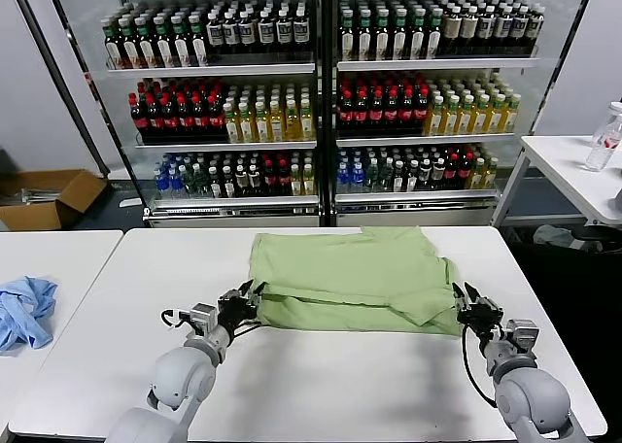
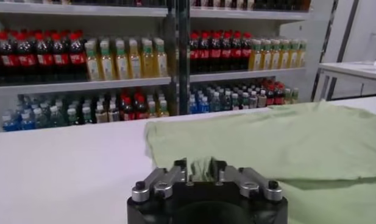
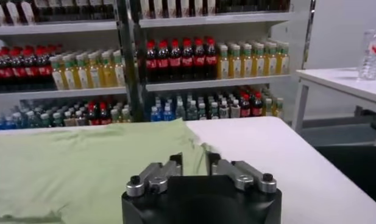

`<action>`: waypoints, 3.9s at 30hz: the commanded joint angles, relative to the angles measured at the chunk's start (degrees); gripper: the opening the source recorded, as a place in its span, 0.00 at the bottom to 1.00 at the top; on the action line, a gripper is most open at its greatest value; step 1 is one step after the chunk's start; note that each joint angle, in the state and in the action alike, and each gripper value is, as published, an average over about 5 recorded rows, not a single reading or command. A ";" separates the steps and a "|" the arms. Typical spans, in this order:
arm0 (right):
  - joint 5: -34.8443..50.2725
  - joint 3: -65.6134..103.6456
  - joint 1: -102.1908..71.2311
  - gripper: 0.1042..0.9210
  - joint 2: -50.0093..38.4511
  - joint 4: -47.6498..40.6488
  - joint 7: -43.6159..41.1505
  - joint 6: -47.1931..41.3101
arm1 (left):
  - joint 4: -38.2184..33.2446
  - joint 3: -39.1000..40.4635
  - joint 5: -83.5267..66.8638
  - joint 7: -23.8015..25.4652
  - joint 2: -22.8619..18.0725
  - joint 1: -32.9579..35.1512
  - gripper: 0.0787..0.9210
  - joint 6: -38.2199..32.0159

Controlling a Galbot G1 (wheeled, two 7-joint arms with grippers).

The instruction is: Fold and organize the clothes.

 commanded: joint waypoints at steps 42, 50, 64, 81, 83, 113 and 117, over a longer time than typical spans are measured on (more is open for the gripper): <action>-1.95 3.41 -25.81 0.00 0.16 21.08 -1.25 -3.03 | -22.48 -18.12 -0.43 2.60 11.24 32.27 0.01 6.53; -8.25 3.49 -34.31 0.00 0.49 24.58 -0.13 -1.65 | -27.45 -22.02 0.23 3.98 11.44 42.77 0.01 5.69; -0.68 8.44 -23.07 0.28 -1.65 30.39 1.50 -6.59 | -30.15 -20.57 0.02 2.29 11.83 29.82 0.22 6.14; 3.14 -20.77 40.57 0.84 5.48 -21.20 4.69 -13.58 | 12.87 3.23 -3.95 6.68 10.54 -17.03 0.80 5.47; 1.63 -22.00 44.26 0.87 7.84 -27.01 4.27 -13.05 | 16.85 4.53 -3.69 7.26 9.83 -19.78 0.85 5.17; -9.10 -20.40 54.59 0.78 21.16 -57.40 0.12 -5.55 | 28.99 5.59 -1.18 14.03 7.38 -23.64 0.83 4.73; -7.63 -21.14 53.12 0.64 19.82 -55.33 1.17 -7.03 | 27.98 5.57 -1.48 14.30 7.46 -22.77 0.69 4.69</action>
